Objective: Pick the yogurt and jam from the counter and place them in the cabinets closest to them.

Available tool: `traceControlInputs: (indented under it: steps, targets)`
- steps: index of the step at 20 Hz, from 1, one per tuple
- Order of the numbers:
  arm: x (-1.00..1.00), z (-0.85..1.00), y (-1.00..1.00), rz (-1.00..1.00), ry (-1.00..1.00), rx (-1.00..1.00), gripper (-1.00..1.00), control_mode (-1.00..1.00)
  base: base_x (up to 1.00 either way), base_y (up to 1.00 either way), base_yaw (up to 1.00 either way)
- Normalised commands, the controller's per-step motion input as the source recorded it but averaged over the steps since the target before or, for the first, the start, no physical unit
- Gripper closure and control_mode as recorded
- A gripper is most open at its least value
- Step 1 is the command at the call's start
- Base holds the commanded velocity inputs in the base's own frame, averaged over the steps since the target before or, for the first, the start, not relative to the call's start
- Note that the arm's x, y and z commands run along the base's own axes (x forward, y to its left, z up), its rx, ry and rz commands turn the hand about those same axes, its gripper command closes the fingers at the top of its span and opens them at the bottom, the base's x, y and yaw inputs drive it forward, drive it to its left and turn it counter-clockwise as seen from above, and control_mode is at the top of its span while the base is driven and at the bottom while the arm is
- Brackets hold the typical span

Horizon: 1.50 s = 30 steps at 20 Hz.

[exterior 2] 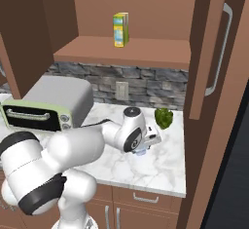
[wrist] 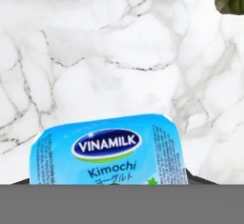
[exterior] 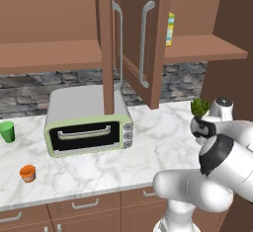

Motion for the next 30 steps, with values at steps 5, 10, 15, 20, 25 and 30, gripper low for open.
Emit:
traceControlInputs:
  steps: [5, 10, 15, 20, 25, 30]
  targets:
    - [-0.24, 0.46, 0.00, -0.02, 0.00, 0.00, 1.00, -1.00, 0.00, 0.00, 0.00]
    - [-0.18, 0.52, 0.00, -0.03, -0.07, 0.00, 1.00, -1.00, 0.00, 0.00, 0.00]
    - [-0.09, 0.57, 0.00, -0.05, -0.09, 0.00, 1.00, -1.00, 0.00, 0.00, 0.00]
    - [-0.04, 0.59, 0.00, -0.06, -0.09, 0.01, 1.00, -1.00, 0.00, 0.00, 0.00]
    - [-0.03, 0.57, 0.00, -0.07, -0.06, 0.00, 1.00, -1.00, 0.00, 0.00, 0.00]
    - [-0.02, 0.51, 0.00, -0.07, -0.07, 0.00, 1.00, -1.00, 0.00, 0.00, 0.00]
